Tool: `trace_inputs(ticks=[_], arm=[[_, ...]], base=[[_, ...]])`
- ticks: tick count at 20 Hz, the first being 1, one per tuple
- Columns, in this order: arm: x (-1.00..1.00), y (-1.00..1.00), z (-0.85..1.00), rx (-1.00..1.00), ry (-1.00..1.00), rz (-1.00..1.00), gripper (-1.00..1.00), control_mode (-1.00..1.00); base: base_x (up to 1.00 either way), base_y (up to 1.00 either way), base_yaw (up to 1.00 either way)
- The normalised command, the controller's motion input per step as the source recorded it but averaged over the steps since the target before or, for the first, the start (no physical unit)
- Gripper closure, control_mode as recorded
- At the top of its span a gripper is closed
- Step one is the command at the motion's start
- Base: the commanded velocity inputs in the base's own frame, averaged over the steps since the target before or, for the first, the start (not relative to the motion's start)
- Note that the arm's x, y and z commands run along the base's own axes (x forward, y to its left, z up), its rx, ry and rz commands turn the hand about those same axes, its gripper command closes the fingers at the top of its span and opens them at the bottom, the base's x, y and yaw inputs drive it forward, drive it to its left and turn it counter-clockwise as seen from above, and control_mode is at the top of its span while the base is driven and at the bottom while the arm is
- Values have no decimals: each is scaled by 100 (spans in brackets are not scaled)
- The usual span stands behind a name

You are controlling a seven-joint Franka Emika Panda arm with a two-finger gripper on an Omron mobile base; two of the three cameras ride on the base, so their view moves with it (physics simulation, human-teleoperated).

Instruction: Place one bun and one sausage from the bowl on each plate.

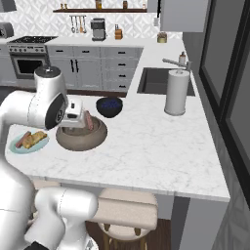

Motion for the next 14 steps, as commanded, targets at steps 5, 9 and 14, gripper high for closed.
trace_inputs(ticks=[5, 9, 14], arm=[[100, 40, -12, -5, 14, -5, -100, -100], [100, 39, -59, -13, 6, -4, -100, -100], [100, -4, -61, -11, 0, -7, -100, -100]], base=[[0, 0, 0], [0, 0, 0], [0, 0, 0]])
